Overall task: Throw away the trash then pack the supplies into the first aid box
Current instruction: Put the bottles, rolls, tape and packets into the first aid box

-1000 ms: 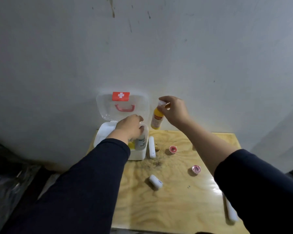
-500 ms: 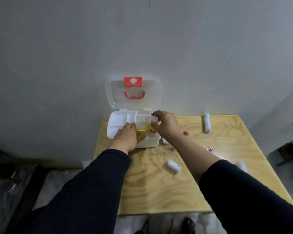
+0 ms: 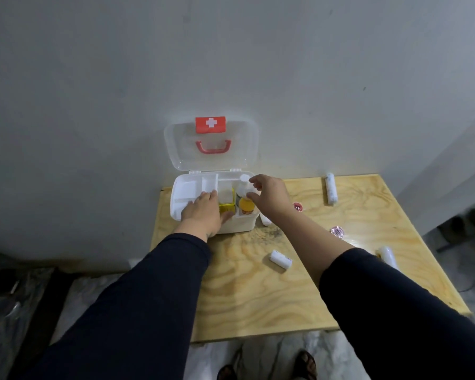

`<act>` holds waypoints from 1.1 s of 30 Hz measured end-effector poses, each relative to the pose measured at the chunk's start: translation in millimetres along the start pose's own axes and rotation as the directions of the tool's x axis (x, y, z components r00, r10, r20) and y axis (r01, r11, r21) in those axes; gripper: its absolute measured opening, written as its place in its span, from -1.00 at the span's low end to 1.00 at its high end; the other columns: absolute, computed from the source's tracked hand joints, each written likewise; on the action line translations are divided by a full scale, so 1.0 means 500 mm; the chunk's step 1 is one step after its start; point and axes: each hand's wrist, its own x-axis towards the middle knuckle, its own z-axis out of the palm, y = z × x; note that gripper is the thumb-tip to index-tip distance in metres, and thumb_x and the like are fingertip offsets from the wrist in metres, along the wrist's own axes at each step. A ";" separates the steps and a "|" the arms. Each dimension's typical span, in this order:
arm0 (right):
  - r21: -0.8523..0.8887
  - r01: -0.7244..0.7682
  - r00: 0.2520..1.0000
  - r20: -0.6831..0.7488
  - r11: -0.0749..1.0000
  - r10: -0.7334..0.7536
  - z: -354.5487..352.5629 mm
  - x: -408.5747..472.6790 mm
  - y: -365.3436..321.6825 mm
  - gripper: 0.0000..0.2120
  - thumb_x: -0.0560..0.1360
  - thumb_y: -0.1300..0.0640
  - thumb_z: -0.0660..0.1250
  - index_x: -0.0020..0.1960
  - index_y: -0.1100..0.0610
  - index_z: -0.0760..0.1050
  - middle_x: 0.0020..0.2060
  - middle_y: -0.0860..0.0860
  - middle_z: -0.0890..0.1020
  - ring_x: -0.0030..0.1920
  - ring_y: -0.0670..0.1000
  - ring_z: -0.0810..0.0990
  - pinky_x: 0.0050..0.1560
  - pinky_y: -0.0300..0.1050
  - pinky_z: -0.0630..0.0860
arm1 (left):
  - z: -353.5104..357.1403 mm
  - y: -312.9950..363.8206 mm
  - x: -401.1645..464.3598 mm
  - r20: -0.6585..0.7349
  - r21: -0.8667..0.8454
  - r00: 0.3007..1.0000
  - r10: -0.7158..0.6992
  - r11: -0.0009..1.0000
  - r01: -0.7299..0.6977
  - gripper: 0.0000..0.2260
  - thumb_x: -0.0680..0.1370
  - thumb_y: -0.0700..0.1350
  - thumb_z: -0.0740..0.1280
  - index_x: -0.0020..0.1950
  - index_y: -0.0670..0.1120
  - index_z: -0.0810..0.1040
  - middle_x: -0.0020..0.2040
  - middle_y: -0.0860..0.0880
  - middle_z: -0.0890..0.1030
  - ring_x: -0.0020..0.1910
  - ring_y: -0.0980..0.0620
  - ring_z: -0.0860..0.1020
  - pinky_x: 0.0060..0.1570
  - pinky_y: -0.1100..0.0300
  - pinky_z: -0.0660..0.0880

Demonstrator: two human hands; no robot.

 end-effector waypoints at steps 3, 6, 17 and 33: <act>0.020 -0.047 0.997 -0.058 0.999 0.048 -0.044 -0.001 0.025 -0.63 0.49 0.15 0.39 0.28 0.20 0.50 0.15 0.13 0.63 0.16 0.09 0.59 0.12 -0.11 0.49 | -0.035 0.026 0.005 -0.063 0.020 0.997 0.037 0.999 -0.036 -0.44 0.63 0.18 0.10 0.53 -0.12 0.23 0.46 -0.11 0.38 0.41 -0.14 0.38 0.29 -0.05 0.38; -0.027 -0.119 0.991 -0.069 0.993 0.117 -0.088 -0.012 0.080 -0.64 0.51 0.15 0.37 0.27 0.20 0.50 0.19 0.13 0.62 0.19 0.09 0.58 0.15 -0.09 0.49 | -0.065 0.079 0.015 -0.144 0.020 0.982 0.123 0.992 -0.122 -0.57 0.65 0.04 0.10 0.49 -0.09 0.32 0.45 -0.07 0.40 0.38 -0.12 0.41 0.25 -0.01 0.40; -0.214 -0.535 0.844 -0.108 0.817 0.525 -0.246 -0.178 0.380 -0.62 0.51 0.13 0.34 0.32 0.07 0.45 0.29 0.10 0.51 0.23 0.13 0.52 0.11 -0.03 0.49 | 0.029 0.363 0.040 0.038 0.137 0.902 0.429 0.892 -0.430 -0.63 0.60 -0.09 0.12 0.40 0.03 0.45 0.35 -0.02 0.52 0.27 -0.11 0.51 0.16 0.00 0.47; -0.151 -0.538 0.842 -0.048 0.829 0.538 -0.225 -0.115 0.479 -0.63 0.55 0.20 0.12 0.30 -0.03 0.46 0.27 0.10 0.51 0.21 0.18 0.52 0.05 -0.02 0.49 | 0.087 0.447 0.120 0.099 0.144 0.934 0.342 0.924 -0.354 -0.64 0.62 -0.05 0.11 0.38 0.04 0.48 0.32 0.01 0.55 0.24 -0.06 0.54 0.02 0.10 0.46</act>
